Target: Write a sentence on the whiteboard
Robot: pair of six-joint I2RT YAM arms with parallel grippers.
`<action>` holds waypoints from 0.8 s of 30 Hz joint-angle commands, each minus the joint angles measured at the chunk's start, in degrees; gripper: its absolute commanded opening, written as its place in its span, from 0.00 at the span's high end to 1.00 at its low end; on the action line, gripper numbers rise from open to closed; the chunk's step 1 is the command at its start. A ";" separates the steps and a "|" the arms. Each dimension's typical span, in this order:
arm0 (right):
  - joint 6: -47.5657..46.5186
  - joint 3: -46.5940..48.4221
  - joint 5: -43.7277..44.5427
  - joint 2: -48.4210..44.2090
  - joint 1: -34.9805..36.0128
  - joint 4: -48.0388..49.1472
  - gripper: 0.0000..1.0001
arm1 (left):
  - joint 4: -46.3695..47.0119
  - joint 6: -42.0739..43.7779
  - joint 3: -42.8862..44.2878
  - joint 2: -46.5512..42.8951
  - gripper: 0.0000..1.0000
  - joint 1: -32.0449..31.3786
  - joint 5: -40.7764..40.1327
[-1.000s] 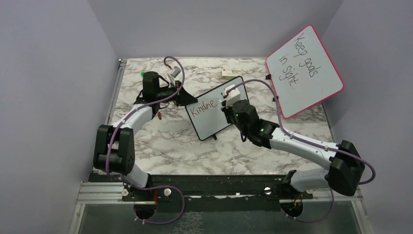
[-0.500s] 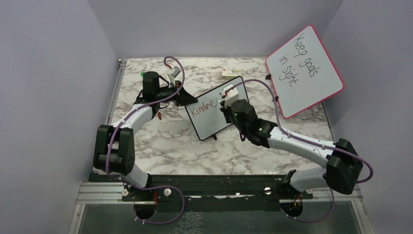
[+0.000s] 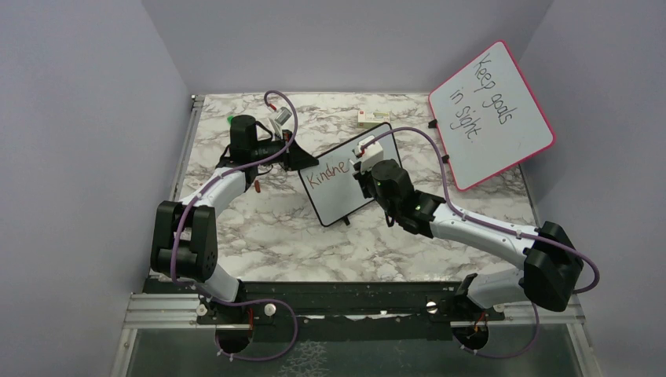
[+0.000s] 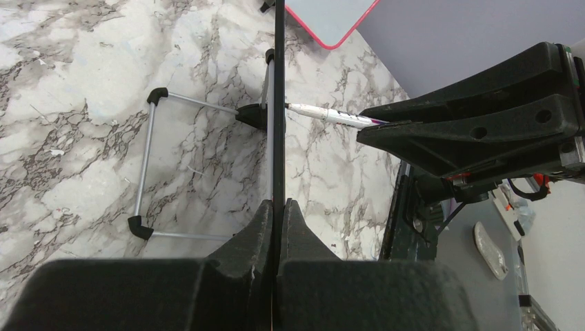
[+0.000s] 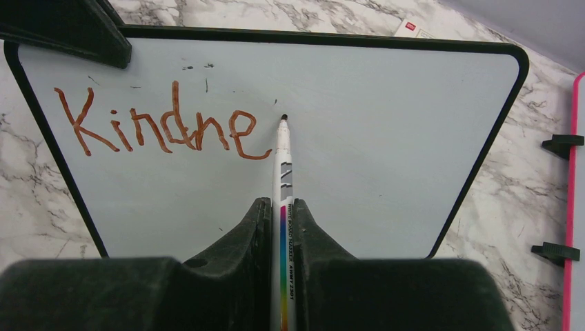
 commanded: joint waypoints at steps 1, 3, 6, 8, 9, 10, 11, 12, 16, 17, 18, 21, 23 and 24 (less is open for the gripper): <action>-0.53 1.91 -2.52 0.65 -0.27 2.46 0.99 | -2.31 1.03 0.46 0.56 1.00 -0.08 1.95; -0.53 1.81 -3.12 0.51 -0.27 2.62 0.99 | -2.40 1.03 0.46 0.55 1.00 -0.08 2.02; -0.44 1.55 -3.71 0.27 -0.27 2.75 0.99 | -2.35 1.02 0.37 0.55 1.00 -0.08 1.95; -0.44 1.47 -4.18 0.18 -0.27 2.61 0.99 | -2.40 1.09 0.37 0.46 1.00 -0.08 1.92; -0.44 1.38 -4.24 0.23 -0.29 2.67 0.99 | -2.39 1.11 0.36 0.46 1.00 -0.10 1.96; -0.44 1.42 -4.33 0.12 -0.27 2.62 0.99 | -2.40 1.11 0.37 0.46 1.00 -0.08 1.88; -0.51 1.44 -4.44 0.03 -0.27 2.58 0.99 | -2.38 1.11 0.37 0.46 1.00 -0.08 1.83; -0.52 1.38 -4.59 -0.01 -0.22 2.61 0.99 | -2.40 1.11 0.37 0.46 1.00 -0.08 1.81; -0.48 1.19 -5.31 -0.09 -0.26 2.51 0.99 | -2.39 1.11 0.37 0.45 1.00 -0.08 1.81; -0.45 1.21 -5.42 -0.11 -0.25 2.38 0.99 | -2.33 1.11 0.37 0.46 1.00 -0.08 1.79; -0.42 1.19 -5.47 -0.18 -0.28 2.42 0.99 | -2.46 1.07 0.37 0.46 1.00 -0.10 1.71; -0.44 1.46 -5.74 -0.02 -0.26 1.76 0.99 | -2.49 1.11 0.46 0.46 1.00 -0.08 1.70; -0.48 1.65 -5.88 0.12 -0.25 1.22 0.99 | -2.49 1.11 0.46 0.47 1.00 -0.08 1.70; -0.45 1.64 -5.99 0.08 -0.26 0.92 0.99 | -2.49 1.11 0.46 0.51 1.00 -0.08 1.71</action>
